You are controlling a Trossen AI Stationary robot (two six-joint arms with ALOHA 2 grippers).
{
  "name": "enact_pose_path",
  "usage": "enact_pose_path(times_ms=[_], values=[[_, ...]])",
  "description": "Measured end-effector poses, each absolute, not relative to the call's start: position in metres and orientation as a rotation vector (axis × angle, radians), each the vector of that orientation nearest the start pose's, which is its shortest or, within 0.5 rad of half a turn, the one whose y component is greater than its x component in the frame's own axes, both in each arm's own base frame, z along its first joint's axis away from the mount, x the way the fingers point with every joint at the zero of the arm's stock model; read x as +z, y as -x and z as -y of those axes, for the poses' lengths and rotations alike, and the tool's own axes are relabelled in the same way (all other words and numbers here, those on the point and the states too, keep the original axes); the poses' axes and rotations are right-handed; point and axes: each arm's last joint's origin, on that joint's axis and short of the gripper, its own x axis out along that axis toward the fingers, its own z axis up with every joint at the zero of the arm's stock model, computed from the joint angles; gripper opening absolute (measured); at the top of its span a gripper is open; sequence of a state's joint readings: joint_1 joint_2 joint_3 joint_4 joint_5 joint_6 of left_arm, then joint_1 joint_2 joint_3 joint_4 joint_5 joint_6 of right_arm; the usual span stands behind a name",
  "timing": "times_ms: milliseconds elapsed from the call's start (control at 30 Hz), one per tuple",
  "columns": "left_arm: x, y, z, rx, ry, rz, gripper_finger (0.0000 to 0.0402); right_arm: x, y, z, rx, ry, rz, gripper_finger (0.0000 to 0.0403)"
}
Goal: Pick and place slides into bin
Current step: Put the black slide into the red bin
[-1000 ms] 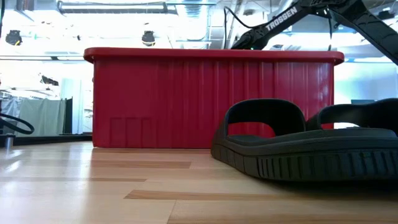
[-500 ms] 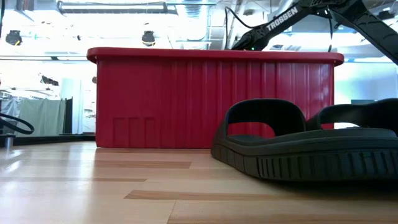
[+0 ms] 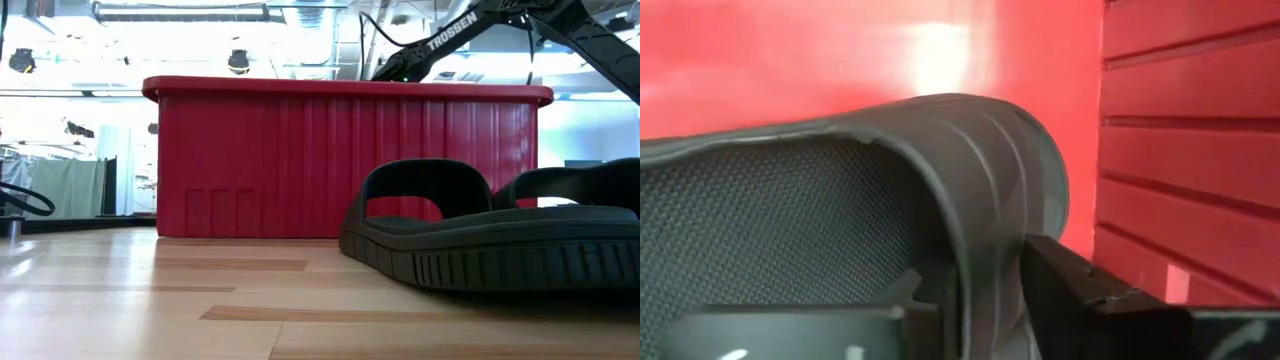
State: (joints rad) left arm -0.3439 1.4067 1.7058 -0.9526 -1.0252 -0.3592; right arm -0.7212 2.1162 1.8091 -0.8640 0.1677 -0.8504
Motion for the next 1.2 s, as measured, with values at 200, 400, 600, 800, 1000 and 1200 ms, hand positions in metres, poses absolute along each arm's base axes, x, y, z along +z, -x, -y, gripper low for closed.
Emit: enact_pose_path(times_ms=[200, 400, 600, 800, 1000, 1200], values=[[0.4429, -0.2524, 0.0643, 0.719, -0.077, -0.392, 0.0220, 0.2226, -0.3305, 0.2961, -0.229, 0.352, -1.400, 0.0117], [0.4430, -0.2523, 0.0643, 0.719, -0.076, -0.392, 0.0220, 0.2229, -0.3319, 0.2949, -0.246, 0.378, -1.419, 0.0139], [0.4429, -0.2525, 0.0645, 0.715, -0.064, -0.390, 0.0220, 0.2237, -0.3345, 0.2943, -0.251, 0.418, -1.421, 0.0138], [0.4429, -0.2519, 0.0671, 0.708, -0.050, -0.384, 0.0220, 0.2245, -0.3350, 0.2956, -0.280, 0.445, -1.433, 0.0129], [0.4429, -0.2515, 0.0684, 0.706, -0.036, -0.378, 0.0220, 0.2238, -0.3329, 0.2949, -0.289, 0.439, -1.463, 0.0133], [0.4428, -0.2515, 0.0683, 0.706, -0.036, -0.378, 0.0220, 0.2237, -0.3331, 0.2939, -0.305, 0.424, -1.468, 0.0134]])
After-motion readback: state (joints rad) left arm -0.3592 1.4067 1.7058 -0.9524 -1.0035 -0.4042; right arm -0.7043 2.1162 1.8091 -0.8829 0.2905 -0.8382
